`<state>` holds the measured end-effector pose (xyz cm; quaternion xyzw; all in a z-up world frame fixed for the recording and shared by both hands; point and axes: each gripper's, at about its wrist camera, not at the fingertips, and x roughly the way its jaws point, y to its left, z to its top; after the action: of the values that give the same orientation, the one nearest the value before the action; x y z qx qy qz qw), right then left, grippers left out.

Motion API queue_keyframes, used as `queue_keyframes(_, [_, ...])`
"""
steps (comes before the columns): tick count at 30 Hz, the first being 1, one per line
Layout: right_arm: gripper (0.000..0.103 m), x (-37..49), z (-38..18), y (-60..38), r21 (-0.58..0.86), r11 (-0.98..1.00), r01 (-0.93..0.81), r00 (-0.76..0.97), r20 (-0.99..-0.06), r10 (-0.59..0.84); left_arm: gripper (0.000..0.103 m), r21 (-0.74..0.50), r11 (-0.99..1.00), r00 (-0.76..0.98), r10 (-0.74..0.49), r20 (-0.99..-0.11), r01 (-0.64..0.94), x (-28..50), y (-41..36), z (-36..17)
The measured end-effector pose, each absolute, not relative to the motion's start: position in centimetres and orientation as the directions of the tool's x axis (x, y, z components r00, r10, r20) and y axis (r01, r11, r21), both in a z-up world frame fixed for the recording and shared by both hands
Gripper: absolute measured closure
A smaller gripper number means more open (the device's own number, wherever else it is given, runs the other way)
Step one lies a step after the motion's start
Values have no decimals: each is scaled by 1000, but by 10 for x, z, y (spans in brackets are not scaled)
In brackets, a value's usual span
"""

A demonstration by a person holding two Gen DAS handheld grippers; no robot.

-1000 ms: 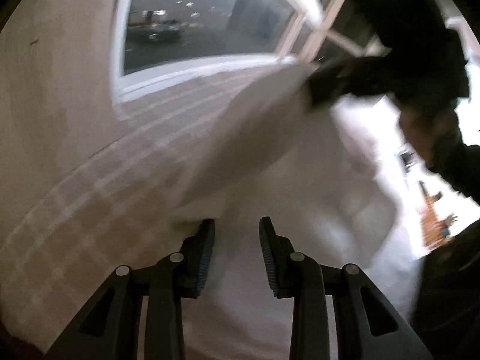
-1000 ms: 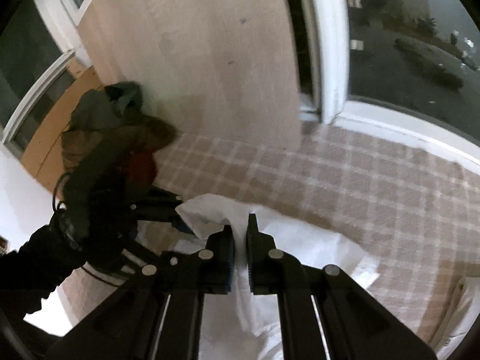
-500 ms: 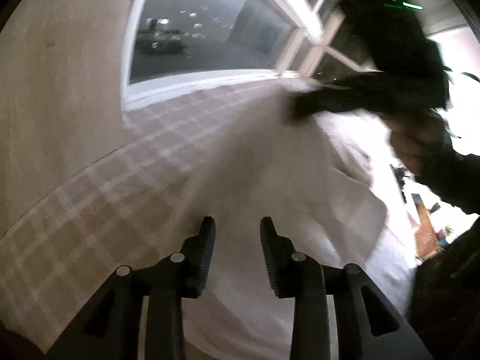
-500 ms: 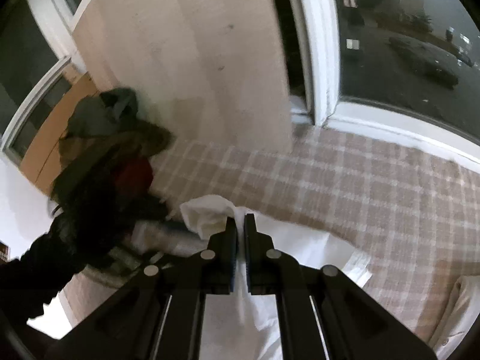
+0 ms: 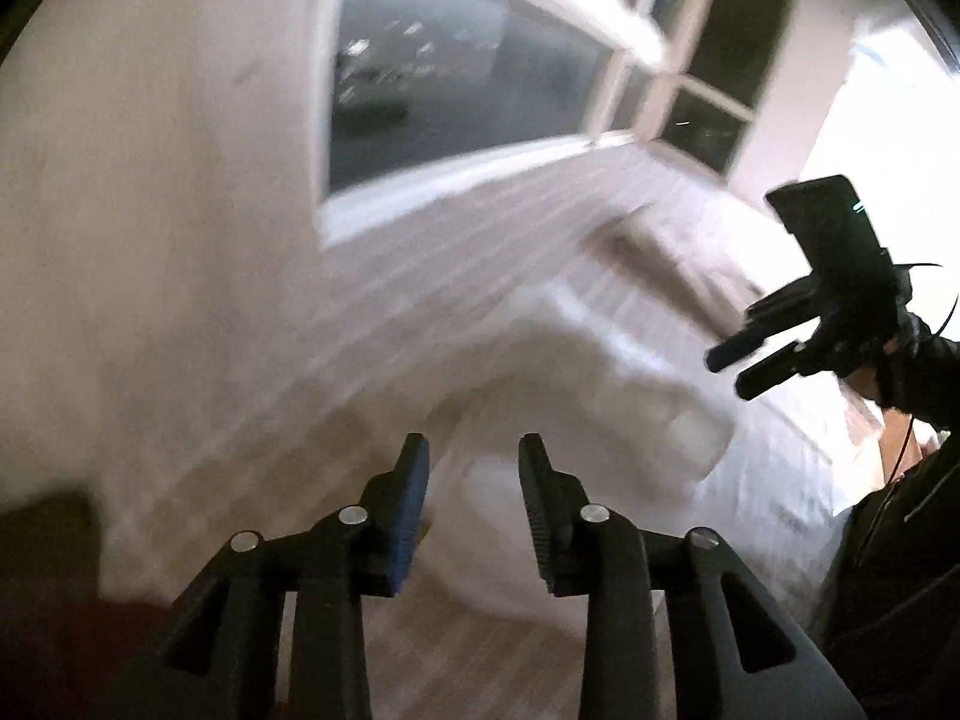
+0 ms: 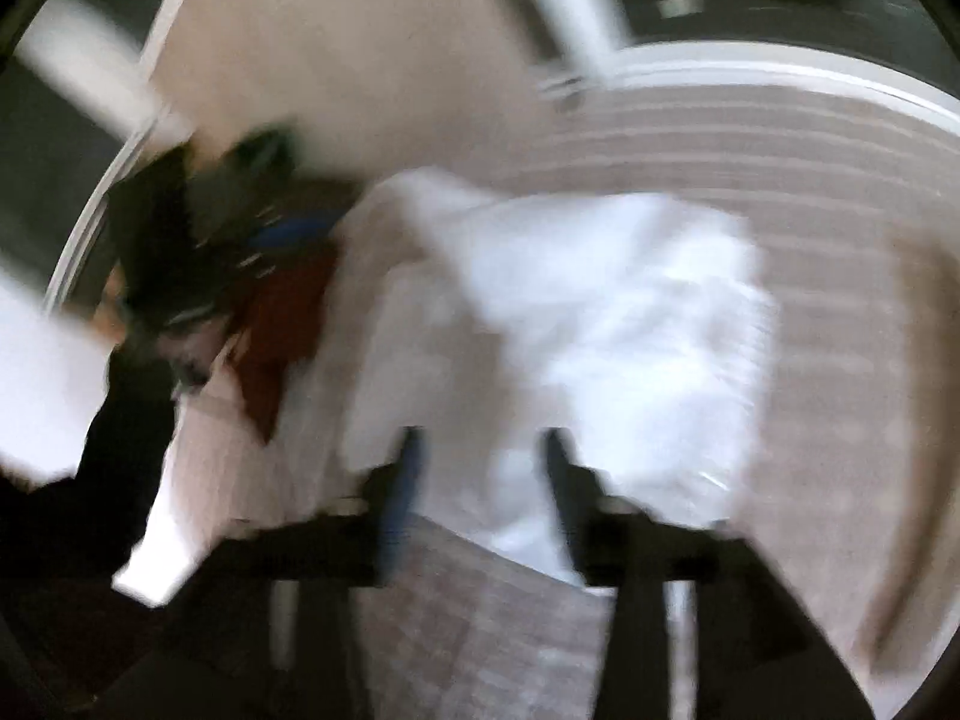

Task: Fold clothes

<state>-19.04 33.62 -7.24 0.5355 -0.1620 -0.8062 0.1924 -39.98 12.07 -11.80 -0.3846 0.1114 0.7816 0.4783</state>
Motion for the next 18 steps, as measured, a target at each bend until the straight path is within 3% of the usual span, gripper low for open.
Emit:
queue_keyframes(5, [51, -170, -91, 333, 421, -905, 61, -341, -843, -416, 69, -142, -445, -217, 661, -719, -884, -414, 184, -122])
queue_keyframes(13, [51, -190, -124, 303, 310, -950, 35, -285, -908, -307, 69, -134, -478, -266, 676, -687, -868, -440, 174, -101])
queue_keyframes(14, [55, -195, -131, 304, 311, -950, 25, -260, -916, -306, 69, -146, -470, -244, 670, -701, -871, -442, 175, -106])
queue_keyframes(15, [79, -198, -133, 306, 315, -949, 28, -253, -916, -312, 69, -160, -459, -217, 663, -716, -874, -443, 177, -111])
queue_keyframes(16, [96, -200, -134, 308, 317, -948, 35, -248, -916, -316, 69, -174, -449, -190, 655, -731, -876, -444, 179, -117])
queue_keyframes(18, [100, -202, -126, 310, 294, -953, 71, -249, -920, -303, 69, -203, -429, -136, 638, -758, -880, -447, 182, -129])
